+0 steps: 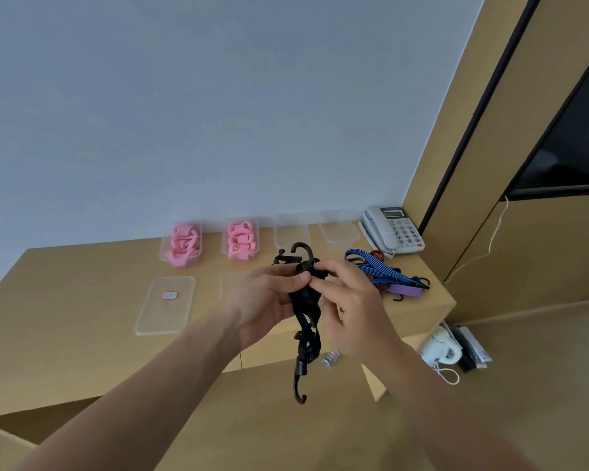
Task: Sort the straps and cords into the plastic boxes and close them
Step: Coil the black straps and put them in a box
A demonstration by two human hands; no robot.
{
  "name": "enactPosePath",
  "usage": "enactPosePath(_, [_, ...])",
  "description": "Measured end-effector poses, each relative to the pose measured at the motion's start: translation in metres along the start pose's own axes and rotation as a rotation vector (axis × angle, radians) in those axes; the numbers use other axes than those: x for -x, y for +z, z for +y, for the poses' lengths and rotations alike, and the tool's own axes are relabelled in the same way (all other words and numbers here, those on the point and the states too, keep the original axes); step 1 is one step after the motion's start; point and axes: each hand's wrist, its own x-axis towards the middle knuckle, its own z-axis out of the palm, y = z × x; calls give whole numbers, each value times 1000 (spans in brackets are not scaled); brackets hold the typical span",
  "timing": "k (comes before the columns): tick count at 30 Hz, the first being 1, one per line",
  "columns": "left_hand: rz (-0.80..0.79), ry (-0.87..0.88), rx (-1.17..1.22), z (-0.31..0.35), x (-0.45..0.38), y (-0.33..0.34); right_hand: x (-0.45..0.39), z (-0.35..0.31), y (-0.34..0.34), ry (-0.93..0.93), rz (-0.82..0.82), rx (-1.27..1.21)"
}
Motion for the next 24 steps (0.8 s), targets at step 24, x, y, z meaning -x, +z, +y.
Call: enactPosePath(24, [-19, -6, -235, 0, -7, -3, -17, 6, -10, 964, -144, -1082])
